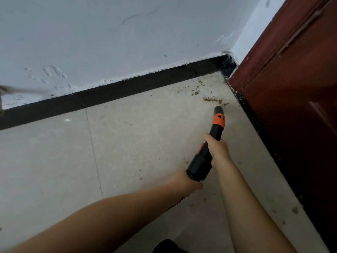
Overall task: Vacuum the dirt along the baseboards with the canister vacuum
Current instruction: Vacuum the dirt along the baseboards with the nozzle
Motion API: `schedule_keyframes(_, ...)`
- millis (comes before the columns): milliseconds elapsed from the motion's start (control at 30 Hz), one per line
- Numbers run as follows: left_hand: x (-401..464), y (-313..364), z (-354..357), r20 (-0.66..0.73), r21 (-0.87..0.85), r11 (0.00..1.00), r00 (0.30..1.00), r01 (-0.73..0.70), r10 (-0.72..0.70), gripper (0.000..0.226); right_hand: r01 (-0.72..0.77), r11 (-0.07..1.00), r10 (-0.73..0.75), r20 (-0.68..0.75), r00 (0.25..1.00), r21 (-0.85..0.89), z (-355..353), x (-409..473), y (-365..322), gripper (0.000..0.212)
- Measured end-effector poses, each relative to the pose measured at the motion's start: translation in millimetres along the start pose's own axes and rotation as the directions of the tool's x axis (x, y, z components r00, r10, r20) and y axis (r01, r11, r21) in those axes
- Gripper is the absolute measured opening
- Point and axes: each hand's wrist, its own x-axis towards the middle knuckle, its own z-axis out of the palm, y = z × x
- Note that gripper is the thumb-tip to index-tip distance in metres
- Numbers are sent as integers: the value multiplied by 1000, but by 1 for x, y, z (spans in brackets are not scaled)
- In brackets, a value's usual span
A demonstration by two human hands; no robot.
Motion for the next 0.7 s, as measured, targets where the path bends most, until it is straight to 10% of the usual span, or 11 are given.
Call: schedule_keyframes(700, 19, 11, -22, -183, -297, 954, 983, -33, -22, 14, 71, 981, -15, 298, 954, -178, 54, 27, -36, 9)
